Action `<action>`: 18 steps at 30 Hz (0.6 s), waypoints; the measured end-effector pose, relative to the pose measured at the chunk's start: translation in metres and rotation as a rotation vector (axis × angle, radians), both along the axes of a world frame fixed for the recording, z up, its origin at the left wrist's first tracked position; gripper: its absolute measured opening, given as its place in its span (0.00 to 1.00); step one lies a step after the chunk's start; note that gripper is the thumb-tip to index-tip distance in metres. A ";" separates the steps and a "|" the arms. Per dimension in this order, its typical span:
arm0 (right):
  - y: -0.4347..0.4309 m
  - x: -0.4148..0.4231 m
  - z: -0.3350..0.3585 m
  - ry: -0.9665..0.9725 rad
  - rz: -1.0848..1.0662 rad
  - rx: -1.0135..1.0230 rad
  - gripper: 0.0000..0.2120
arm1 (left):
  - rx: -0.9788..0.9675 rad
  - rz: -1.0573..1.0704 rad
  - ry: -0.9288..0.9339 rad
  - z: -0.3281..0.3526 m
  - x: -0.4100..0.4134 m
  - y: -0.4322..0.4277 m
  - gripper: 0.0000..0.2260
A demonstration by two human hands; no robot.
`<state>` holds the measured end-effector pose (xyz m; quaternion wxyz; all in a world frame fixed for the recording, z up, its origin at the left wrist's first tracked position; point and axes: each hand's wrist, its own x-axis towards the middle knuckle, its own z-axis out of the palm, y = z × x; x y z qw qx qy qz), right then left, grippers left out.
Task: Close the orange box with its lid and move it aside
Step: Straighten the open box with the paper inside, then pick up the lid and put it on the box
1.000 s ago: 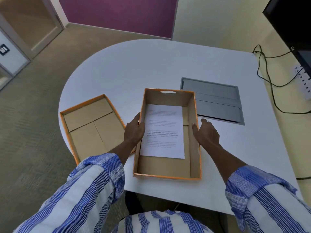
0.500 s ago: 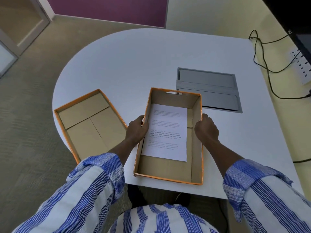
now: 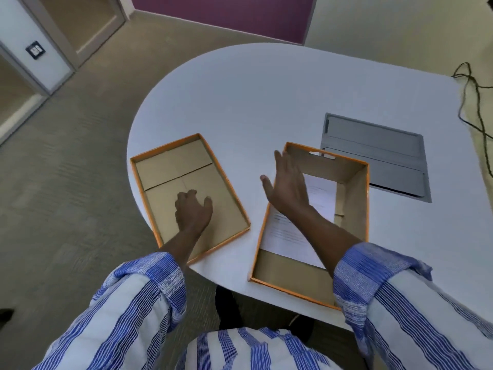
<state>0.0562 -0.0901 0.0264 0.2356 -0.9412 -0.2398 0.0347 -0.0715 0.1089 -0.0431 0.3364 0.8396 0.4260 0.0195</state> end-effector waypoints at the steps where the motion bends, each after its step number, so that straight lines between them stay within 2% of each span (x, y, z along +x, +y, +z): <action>1: 0.016 -0.006 -0.002 0.019 0.043 0.013 0.34 | 0.025 0.032 0.026 -0.002 -0.010 0.009 0.24; 5: 0.069 -0.026 -0.017 0.105 0.154 -0.008 0.36 | 0.095 0.154 0.097 -0.006 -0.042 0.037 0.25; 8: 0.091 -0.039 -0.036 0.214 0.165 -0.077 0.38 | 0.077 0.241 0.133 -0.009 -0.056 0.049 0.27; 14: 0.099 -0.051 -0.068 0.489 0.101 -0.298 0.41 | -0.139 0.383 0.137 -0.022 -0.072 0.066 0.25; 18: 0.094 -0.048 -0.077 0.591 0.131 -0.367 0.39 | -0.202 0.403 0.140 -0.035 -0.079 0.078 0.24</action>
